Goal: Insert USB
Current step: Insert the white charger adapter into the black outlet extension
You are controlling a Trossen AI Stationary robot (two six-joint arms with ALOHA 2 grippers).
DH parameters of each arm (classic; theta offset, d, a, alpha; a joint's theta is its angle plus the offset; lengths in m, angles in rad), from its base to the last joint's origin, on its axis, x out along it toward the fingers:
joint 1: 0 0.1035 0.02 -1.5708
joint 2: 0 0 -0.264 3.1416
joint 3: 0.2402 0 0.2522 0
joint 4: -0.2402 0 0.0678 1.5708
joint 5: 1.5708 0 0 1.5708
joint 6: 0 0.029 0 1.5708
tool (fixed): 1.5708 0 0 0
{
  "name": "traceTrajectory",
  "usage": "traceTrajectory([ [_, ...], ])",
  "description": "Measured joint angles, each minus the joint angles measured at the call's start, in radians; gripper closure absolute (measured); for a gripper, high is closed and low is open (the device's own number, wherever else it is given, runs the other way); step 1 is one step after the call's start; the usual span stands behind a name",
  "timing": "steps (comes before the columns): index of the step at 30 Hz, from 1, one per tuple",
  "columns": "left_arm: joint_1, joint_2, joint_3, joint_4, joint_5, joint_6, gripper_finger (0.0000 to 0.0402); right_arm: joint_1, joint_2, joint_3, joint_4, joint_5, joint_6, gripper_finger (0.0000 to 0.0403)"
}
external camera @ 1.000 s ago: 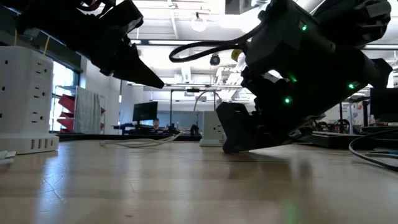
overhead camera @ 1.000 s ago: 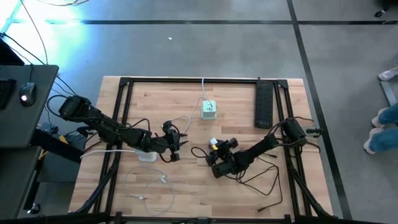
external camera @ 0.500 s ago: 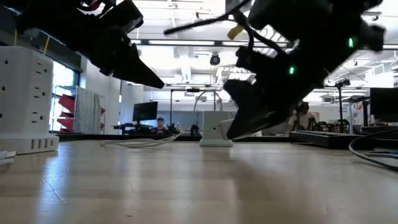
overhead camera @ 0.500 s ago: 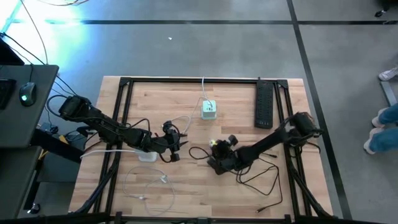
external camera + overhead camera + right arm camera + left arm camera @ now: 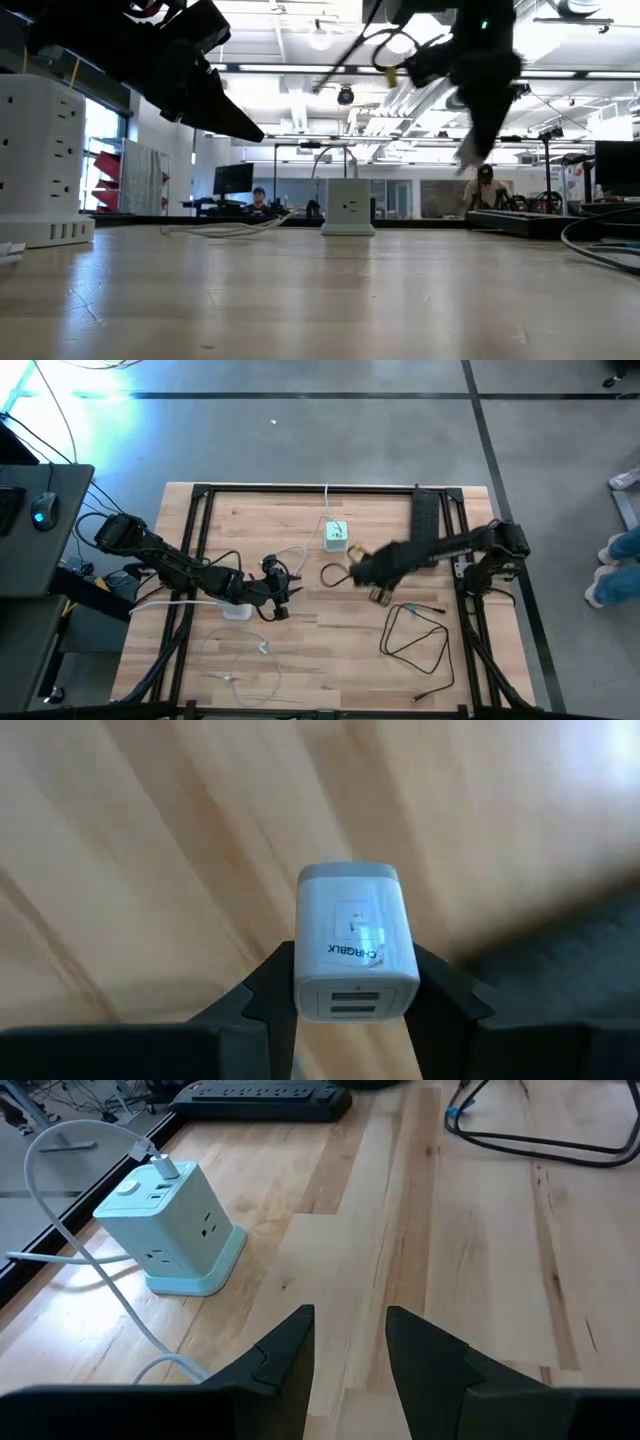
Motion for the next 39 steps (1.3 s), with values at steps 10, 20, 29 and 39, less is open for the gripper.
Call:
traceTrajectory([
  [10, 0.000, 0.000, 0.000, -0.014, 0.028, 0.008, 0.0298, -0.321, 0.002, -0.072, -0.102, -0.046, -0.477, 0.0283],
  [20, 0.003, 0.000, 0.000, -0.050, 0.014, 0.005, 0.0298, -0.509, -0.019, -0.303, 0.034, 0.019, -0.643, 0.0283],
  [29, 0.038, 0.000, 0.000, -0.044, 0.011, 0.006, 0.0298, -0.573, -0.023, -0.337, 0.084, 0.040, -0.746, 0.0283],
  [39, 0.051, 0.000, 0.000, -0.042, 0.012, 0.006, 0.0298, -0.601, -0.068, -0.335, 0.073, 0.102, -0.770, 0.0283],
])
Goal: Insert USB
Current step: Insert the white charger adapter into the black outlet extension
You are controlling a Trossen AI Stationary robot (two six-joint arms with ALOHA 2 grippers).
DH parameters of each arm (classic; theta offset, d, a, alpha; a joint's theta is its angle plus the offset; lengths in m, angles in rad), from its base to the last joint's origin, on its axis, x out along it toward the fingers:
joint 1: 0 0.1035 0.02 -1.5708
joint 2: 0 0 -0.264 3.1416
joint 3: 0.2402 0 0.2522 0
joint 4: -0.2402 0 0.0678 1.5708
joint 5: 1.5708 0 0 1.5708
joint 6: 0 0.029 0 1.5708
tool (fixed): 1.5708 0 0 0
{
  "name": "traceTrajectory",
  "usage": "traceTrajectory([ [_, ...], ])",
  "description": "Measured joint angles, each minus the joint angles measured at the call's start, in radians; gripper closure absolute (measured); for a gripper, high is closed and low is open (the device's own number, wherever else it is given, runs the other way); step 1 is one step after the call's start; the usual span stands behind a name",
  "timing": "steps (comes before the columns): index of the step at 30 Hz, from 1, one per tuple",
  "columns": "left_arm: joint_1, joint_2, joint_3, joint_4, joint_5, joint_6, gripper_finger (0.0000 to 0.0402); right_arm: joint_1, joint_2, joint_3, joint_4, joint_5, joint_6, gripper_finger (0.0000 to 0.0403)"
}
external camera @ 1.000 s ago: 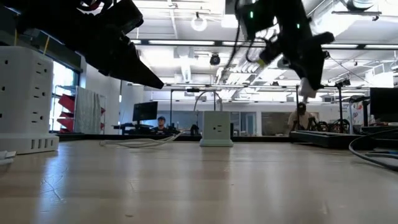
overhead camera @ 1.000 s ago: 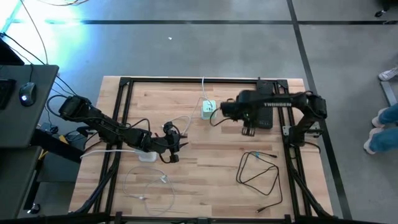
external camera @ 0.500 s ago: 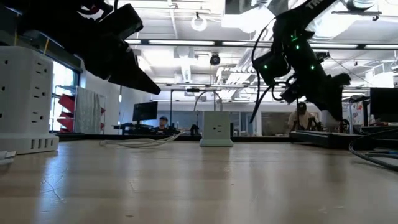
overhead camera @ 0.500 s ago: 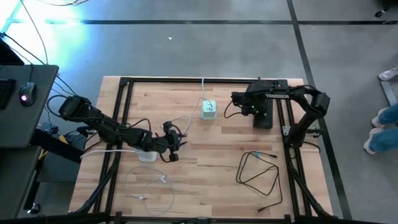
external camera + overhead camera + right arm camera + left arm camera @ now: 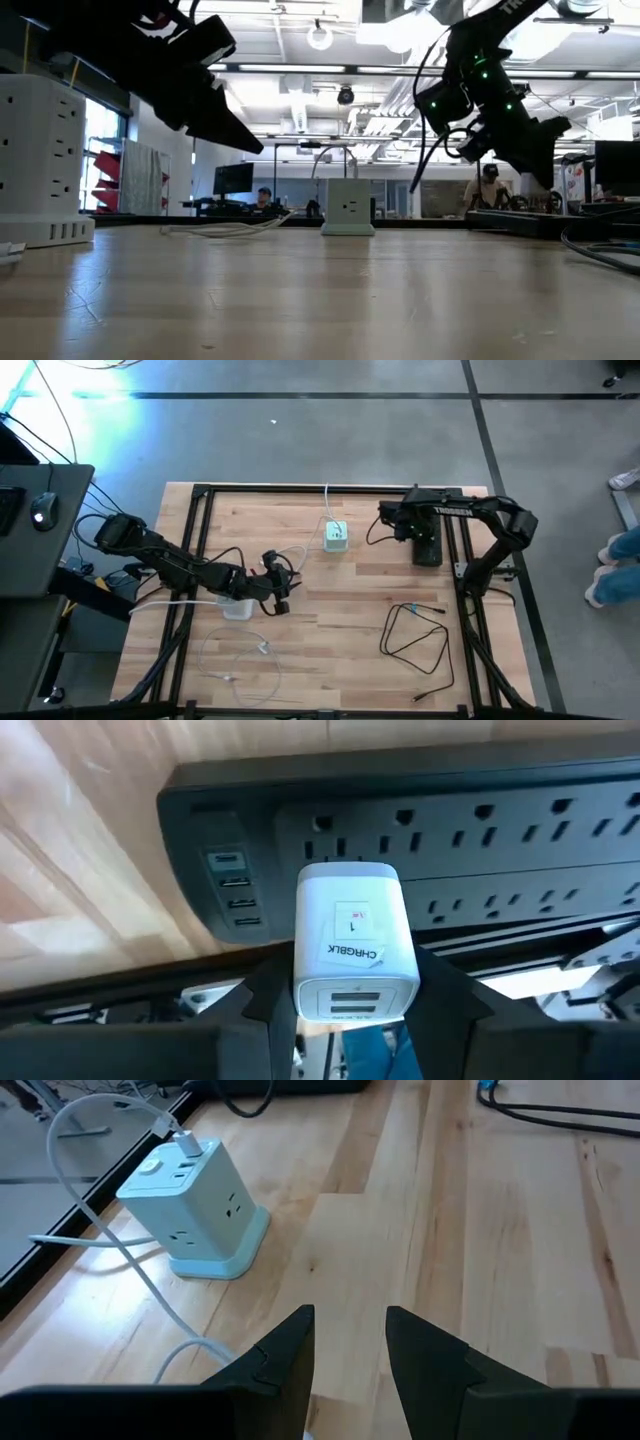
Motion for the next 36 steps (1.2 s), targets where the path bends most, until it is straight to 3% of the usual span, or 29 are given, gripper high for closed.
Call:
traceTrajectory([
  [36, 0.000, 0.000, 0.000, 0.004, 0.031, -0.001, 0.0298, -0.004, 0.000, -0.002, 0.008, -0.008, 0.007, 0.0283],
])
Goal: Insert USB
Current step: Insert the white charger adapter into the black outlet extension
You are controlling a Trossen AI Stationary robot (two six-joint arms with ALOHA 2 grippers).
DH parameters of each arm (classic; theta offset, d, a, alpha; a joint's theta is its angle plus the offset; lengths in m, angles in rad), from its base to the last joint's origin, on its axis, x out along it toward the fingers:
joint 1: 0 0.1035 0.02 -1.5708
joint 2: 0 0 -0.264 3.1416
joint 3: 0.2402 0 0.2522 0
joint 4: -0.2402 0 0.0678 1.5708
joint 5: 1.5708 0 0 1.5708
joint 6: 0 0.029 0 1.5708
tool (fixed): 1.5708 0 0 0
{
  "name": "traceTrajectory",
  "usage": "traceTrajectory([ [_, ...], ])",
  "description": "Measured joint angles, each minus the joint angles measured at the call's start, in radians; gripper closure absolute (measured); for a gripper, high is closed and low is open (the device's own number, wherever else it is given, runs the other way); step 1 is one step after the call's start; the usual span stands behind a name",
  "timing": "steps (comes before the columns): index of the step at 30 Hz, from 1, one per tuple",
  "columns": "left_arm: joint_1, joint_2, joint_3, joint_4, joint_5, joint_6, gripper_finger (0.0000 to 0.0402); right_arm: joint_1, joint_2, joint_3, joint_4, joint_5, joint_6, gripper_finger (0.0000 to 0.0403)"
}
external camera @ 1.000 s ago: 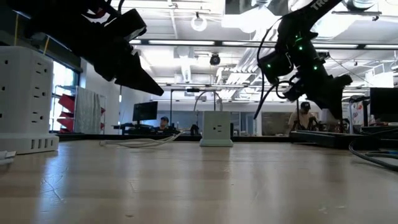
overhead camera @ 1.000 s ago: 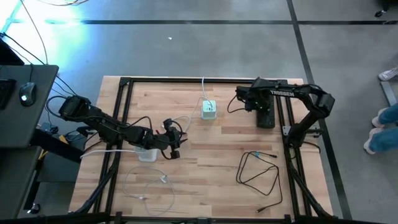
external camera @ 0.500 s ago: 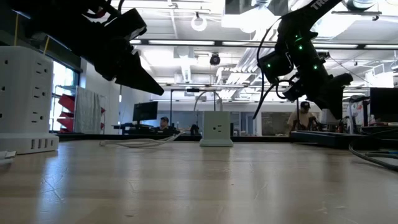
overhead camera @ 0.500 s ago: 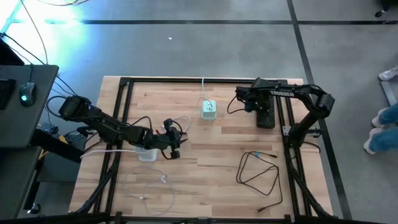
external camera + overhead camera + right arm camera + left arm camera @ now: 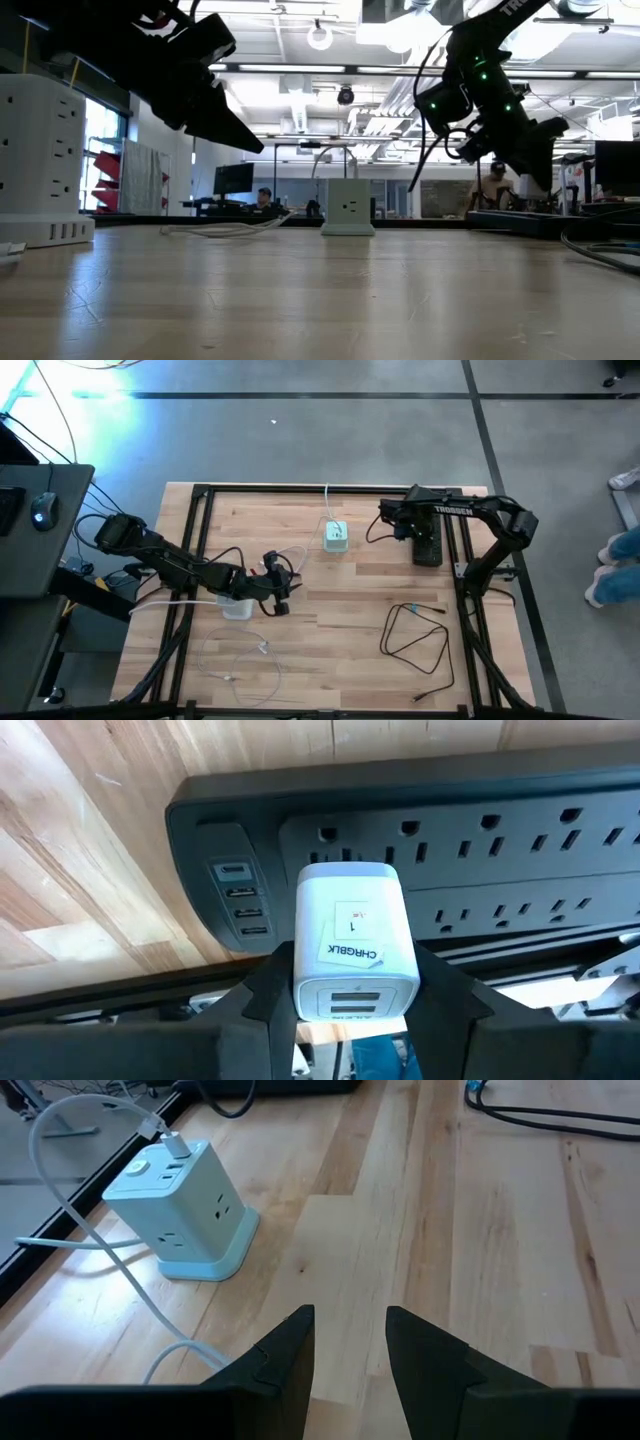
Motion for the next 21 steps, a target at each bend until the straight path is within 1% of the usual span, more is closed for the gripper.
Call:
traceTrajectory([
  [10, 0.000, 0.000, 0.000, 0.000, 0.002, 0.000, 0.0298, 0.000, 0.000, 0.000, 0.001, -0.030, 0.009, 0.0283],
  [21, 0.000, 0.000, 0.000, 0.000, 0.003, -0.002, 0.0298, 0.000, 0.000, 0.000, 0.003, -0.034, 0.012, 0.0283],
])
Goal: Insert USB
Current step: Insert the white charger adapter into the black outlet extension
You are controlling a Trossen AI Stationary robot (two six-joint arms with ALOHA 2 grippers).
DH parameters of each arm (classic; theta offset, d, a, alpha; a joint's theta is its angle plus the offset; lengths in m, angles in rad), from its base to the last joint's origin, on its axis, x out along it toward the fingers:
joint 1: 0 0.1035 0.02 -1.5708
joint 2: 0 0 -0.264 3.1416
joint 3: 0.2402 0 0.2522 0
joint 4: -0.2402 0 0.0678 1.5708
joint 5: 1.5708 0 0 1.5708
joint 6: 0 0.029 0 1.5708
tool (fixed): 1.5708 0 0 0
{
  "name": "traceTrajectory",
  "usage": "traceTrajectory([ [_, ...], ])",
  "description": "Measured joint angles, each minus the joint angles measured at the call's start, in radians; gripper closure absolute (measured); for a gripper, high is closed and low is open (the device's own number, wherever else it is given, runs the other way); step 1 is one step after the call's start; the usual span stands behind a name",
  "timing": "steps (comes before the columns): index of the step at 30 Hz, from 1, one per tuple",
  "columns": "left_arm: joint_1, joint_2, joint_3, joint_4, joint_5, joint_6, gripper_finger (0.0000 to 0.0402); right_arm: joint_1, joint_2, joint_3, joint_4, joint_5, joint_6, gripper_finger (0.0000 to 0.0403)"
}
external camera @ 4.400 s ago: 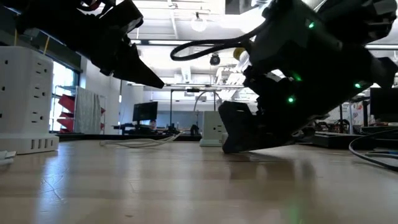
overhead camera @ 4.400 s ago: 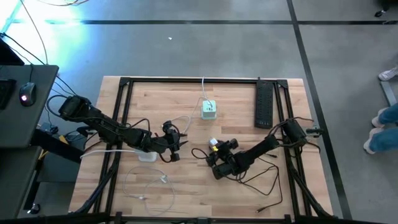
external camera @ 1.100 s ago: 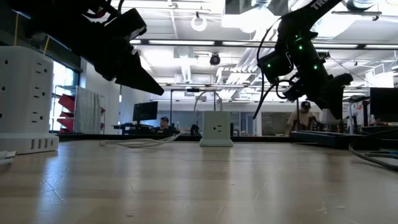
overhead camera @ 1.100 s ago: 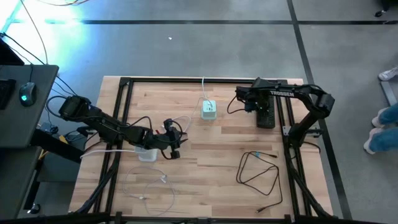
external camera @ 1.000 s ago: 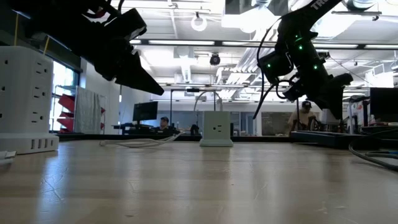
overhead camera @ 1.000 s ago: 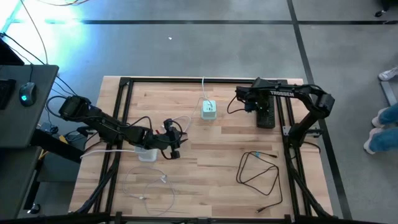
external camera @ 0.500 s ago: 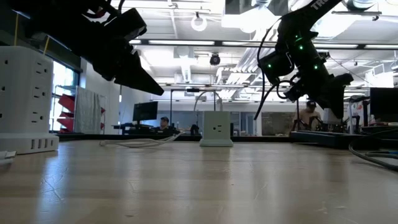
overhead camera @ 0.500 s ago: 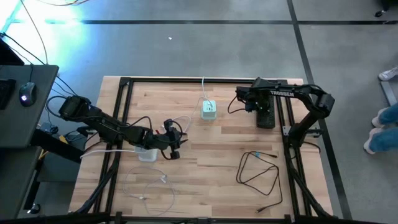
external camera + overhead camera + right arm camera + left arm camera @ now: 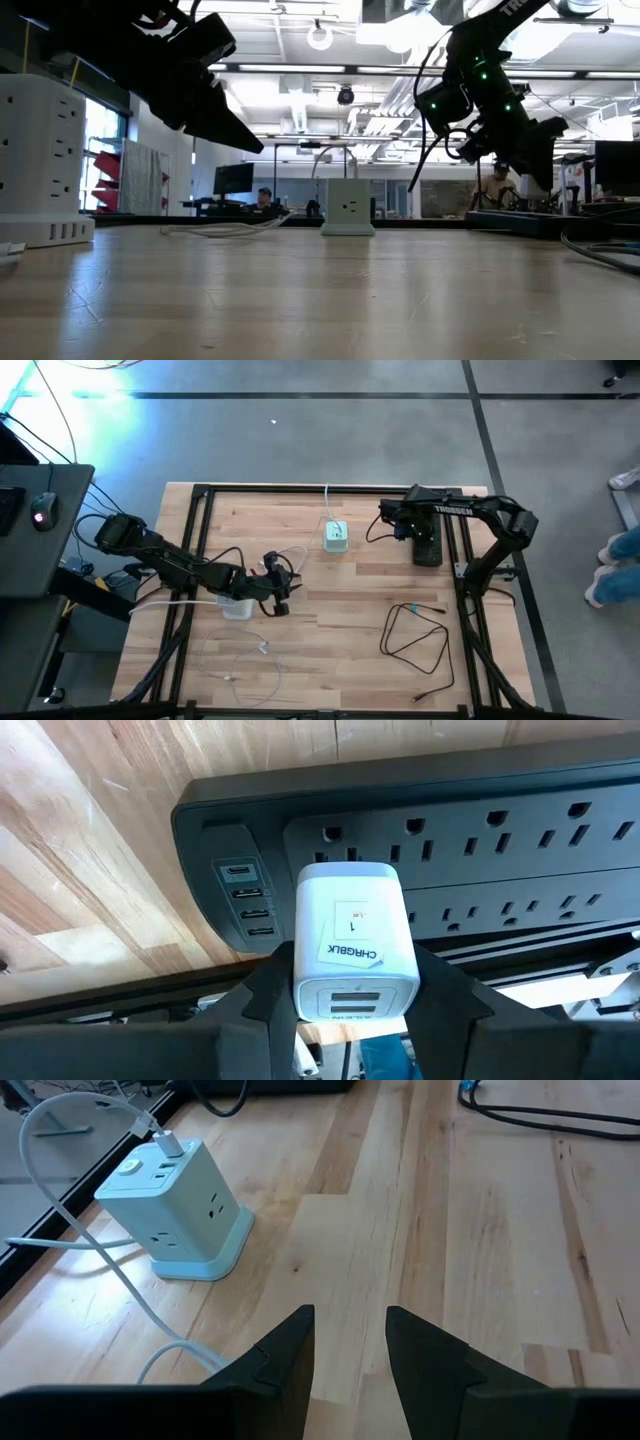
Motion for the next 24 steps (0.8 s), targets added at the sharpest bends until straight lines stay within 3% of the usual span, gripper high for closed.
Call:
traceTrajectory([
  [14, 0.000, 0.000, 0.000, -0.001, 0.001, -0.007, 0.0298, 0.002, -0.002, -0.094, 0.016, 0.042, 0.016, 0.0283],
  [24, 0.000, 0.000, 0.000, 0.006, -0.002, -0.007, 0.0298, 0.002, -0.033, -0.026, 0.026, 0.039, -0.003, 0.0283],
])
